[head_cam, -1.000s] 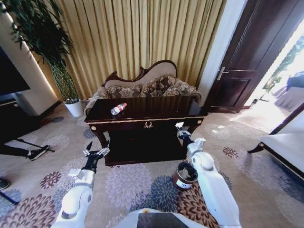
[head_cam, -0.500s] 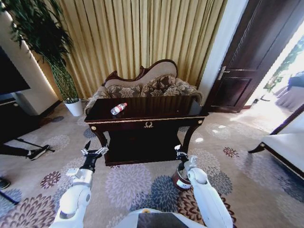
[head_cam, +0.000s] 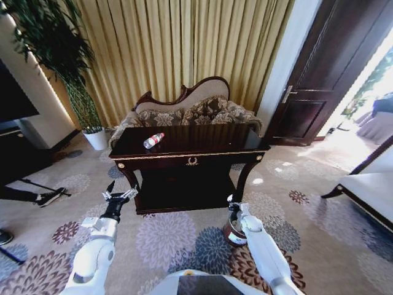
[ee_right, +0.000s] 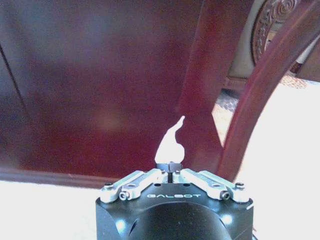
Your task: Move to the front of the table and place the trash on the table into the trash bin.
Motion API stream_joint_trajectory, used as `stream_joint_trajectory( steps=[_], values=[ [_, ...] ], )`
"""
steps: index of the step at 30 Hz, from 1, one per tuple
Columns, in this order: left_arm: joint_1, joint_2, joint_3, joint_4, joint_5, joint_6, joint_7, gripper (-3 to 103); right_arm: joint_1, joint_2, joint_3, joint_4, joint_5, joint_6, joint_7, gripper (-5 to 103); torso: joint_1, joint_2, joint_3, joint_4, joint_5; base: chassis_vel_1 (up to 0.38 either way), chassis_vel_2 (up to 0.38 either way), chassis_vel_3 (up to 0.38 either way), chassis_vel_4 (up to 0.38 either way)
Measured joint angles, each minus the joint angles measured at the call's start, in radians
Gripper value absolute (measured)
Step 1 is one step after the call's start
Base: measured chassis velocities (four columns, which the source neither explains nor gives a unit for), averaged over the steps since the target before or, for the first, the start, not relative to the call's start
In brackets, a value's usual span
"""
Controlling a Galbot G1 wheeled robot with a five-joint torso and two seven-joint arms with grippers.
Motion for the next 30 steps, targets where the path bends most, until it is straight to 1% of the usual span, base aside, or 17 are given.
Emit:
stream_joint_trajectory(
  steps=[3,9,15,18,22,24,25,26,28,30],
  values=[
    [0.005,0.001,0.000,0.000,0.000,-0.003,0.002,100,0.004,-0.005,0.002,-0.019,-0.013,-0.009,0.000,0,0.000,0.000,0.000,0.0003,0.0003,0.000,0.000,0.000,0.000],
    [0.007,0.007,-0.010,0.013,-0.004,-0.013,0.008,100,-0.009,-0.009,0.028,-0.042,-0.030,-0.018,0.000,0,0.000,0.000,0.000,0.0002,0.0002,0.000,0.000,0.000,0.000],
    [0.011,0.007,-0.013,0.031,-0.005,-0.030,0.016,100,-0.003,-0.008,0.040,-0.081,-0.031,-0.020,0.000,0,0.000,0.000,0.000,0.0001,0.0002,0.000,0.000,0.000,0.000],
    [0.012,0.012,-0.018,0.031,-0.008,-0.032,0.017,100,0.005,-0.010,0.039,-0.092,-0.028,-0.033,0.000,0,0.000,0.000,0.000,0.0005,0.0003,0.000,0.000,0.000,0.000],
    [0.007,0.023,-0.026,0.029,-0.017,-0.032,0.017,100,0.016,-0.016,0.040,-0.111,-0.028,-0.048,0.000,0,0.000,0.000,0.000,0.0001,0.0001,0.000,0.000,0.000,0.000],
    [0.007,0.025,-0.027,0.028,-0.019,-0.032,0.017,100,0.016,-0.016,0.041,-0.114,-0.028,-0.048,0.000,0,0.000,0.000,0.000,0.0003,0.0001,0.000,0.000,0.000,0.000],
    [0.007,0.028,-0.028,0.028,-0.022,-0.032,0.017,100,0.015,-0.020,0.042,-0.115,-0.028,-0.053,0.000,-3,0.000,0.000,0.000,0.0003,0.0003,0.000,0.000,0.000,0.000],
    [0.007,0.028,-0.028,0.028,-0.022,-0.032,0.017,100,0.015,-0.020,0.042,-0.115,-0.028,-0.053,0.000,-3,0.000,0.000,0.000,0.0003,0.0003,0.000,0.000,0.000,0.000],
    [0.007,0.029,-0.028,0.029,-0.024,-0.032,0.018,100,0.010,-0.027,0.045,-0.108,-0.028,-0.066,0.000,8,0.000,0.000,0.000,0.0000,0.0002,0.000,0.000,0.000,0.000],
    [0.007,0.029,-0.028,0.029,-0.024,-0.032,0.018,100,0.009,-0.028,0.046,-0.106,-0.028,-0.068,0.000,8,0.000,0.000,0.000,0.0000,0.0001,0.000,0.000,0.000,0.000]
  ],
)
